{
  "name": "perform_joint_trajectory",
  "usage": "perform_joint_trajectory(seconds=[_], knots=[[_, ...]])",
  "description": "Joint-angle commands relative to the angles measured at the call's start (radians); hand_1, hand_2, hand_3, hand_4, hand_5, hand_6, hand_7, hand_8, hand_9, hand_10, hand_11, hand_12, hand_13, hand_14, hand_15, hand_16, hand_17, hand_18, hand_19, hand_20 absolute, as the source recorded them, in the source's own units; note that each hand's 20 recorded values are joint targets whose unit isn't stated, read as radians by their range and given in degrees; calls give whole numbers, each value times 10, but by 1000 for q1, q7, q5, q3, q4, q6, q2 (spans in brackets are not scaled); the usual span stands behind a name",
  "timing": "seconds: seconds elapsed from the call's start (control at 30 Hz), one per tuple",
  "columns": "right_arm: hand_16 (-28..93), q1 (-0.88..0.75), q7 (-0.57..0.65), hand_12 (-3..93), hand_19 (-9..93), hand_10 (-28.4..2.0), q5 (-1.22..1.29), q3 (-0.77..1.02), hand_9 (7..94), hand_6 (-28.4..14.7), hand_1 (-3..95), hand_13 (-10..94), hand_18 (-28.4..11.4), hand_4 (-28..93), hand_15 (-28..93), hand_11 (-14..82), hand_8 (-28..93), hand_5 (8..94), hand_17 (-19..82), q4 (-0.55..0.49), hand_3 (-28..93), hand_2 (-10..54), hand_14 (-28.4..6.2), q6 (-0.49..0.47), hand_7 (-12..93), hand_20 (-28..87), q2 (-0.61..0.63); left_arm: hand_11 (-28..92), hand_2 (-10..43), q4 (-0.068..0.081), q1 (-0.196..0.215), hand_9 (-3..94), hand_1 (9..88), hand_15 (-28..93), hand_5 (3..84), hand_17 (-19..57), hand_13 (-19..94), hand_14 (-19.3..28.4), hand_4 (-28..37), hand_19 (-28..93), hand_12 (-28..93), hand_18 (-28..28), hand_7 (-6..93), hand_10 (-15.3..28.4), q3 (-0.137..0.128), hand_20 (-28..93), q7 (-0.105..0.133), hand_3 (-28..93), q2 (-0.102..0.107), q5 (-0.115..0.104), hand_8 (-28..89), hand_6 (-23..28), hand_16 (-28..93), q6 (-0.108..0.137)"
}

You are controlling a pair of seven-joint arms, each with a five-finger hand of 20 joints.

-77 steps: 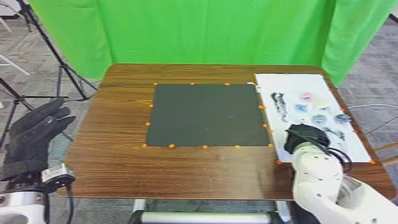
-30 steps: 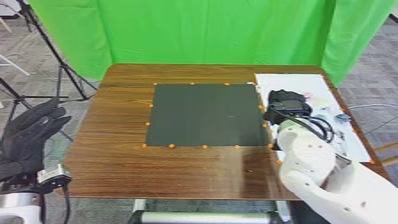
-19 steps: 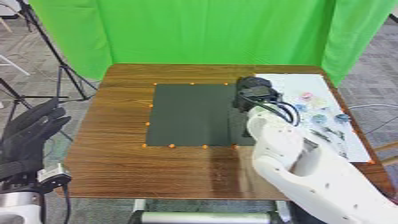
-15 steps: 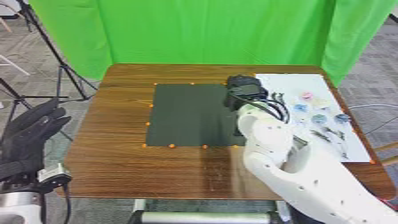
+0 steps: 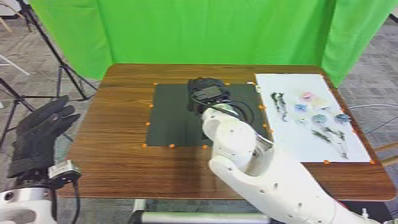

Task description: Arrange flowers

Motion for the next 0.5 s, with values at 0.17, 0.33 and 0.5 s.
perform_joint_trajectory(seconds=[0.17, 0.33, 0.5], knots=[[294, -121, -109, 387, 932, -149, -152, 38, 800, -46, 543, 785, -278, -242, 809, 509, 270, 823, 336, 86, 754, -91, -102, -77, 301, 47, -146, 372, 54, 33, -104, 322, 258, 620, 383, -108, 213, 260, -206, 563, 62, 208, 158, 190, 83, 35, -18, 807, -35, 32, -106, 99, -167, -44], [294, -168, -135, 386, 932, -149, -202, 66, 799, -45, 543, 785, -276, -243, 810, 514, 269, 823, 335, 118, 752, -90, -102, -101, 305, 45, -186, 373, 55, 51, -157, 321, 258, 619, 384, -109, 211, 264, -204, 564, 63, 209, 155, 192, 111, 36, -40, 808, -55, 53, -105, 101, -168, -69], [294, -177, -130, 383, 932, -149, -213, 67, 798, -42, 542, 785, -276, -243, 811, 518, 265, 818, 335, 143, 750, -87, -101, -106, 315, 44, -201, 368, 56, 59, -187, 321, 259, 620, 385, -110, 209, 267, -201, 564, 62, 210, 153, 196, 119, 38, -55, 808, -67, 75, -103, 102, -169, -91]])
